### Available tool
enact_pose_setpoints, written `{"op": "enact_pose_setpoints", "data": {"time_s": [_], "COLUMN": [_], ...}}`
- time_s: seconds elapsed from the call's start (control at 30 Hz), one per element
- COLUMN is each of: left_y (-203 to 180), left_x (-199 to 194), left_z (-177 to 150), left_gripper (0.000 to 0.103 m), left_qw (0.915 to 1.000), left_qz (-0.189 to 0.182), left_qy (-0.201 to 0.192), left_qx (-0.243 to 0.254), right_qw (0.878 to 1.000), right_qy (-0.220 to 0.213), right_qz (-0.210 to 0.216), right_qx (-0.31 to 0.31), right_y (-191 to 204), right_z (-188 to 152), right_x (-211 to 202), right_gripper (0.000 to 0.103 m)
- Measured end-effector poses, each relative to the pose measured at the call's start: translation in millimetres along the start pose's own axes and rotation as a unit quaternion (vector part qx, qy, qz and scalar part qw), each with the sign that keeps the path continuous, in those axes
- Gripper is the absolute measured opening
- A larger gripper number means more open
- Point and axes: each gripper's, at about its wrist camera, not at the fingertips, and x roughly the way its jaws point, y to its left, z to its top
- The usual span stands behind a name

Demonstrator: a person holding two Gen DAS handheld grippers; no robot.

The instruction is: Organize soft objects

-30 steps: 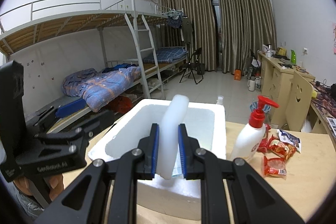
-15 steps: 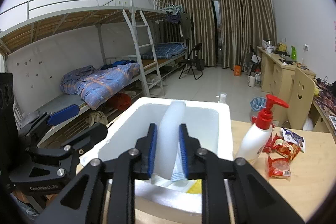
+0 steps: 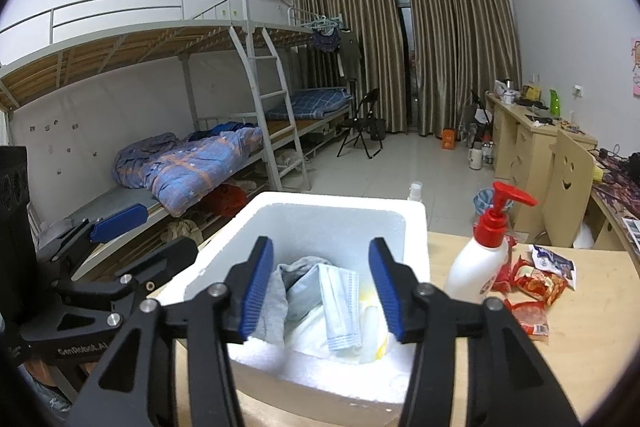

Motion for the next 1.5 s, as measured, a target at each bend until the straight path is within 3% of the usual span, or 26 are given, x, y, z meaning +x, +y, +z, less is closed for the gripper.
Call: {"op": "enact_pose_setpoints", "data": {"time_s": [0.27, 0.4, 0.5, 0.57, 0.7, 1.5], "left_y": [-1.2, -1.8, -4.5, -8.0, -15.9, -58.6], "left_x": [0.1, -3.4, -9.5, -13.1, -18.8, -85.2], "left_z": [1.6, 4.2, 5.8, 7.0, 7.4, 10.6], "left_gripper": [0.091, 0.091, 0.091, 0.091, 0.091, 0.091], "left_qw": [1.0000, 1.0000, 0.9999, 0.9999, 0.9999, 0.9990], "left_qz": [0.002, 0.002, 0.002, 0.004, -0.001, -0.020], "left_qy": [0.000, -0.004, -0.010, -0.013, -0.010, -0.030], "left_qx": [0.002, 0.001, 0.003, 0.006, 0.009, 0.025], "right_qw": [1.000, 1.000, 1.000, 1.000, 0.999, 0.998], "right_qy": [-0.003, -0.008, -0.017, -0.017, -0.027, -0.045], "right_qz": [-0.003, -0.011, -0.020, -0.022, -0.018, -0.047], "right_qx": [0.007, 0.007, 0.004, 0.004, 0.011, 0.004], "right_y": [-4.8, -5.3, -5.5, -5.9, -8.2, -8.6], "right_z": [0.5, 0.0, 0.1, -0.7, -2.0, -15.4], "right_x": [-6.3, -14.8, -25.1, -29.4, -41.4, -102.7], "right_gripper": [0.058, 0.075, 0.080, 0.096, 0.102, 0.103]}}
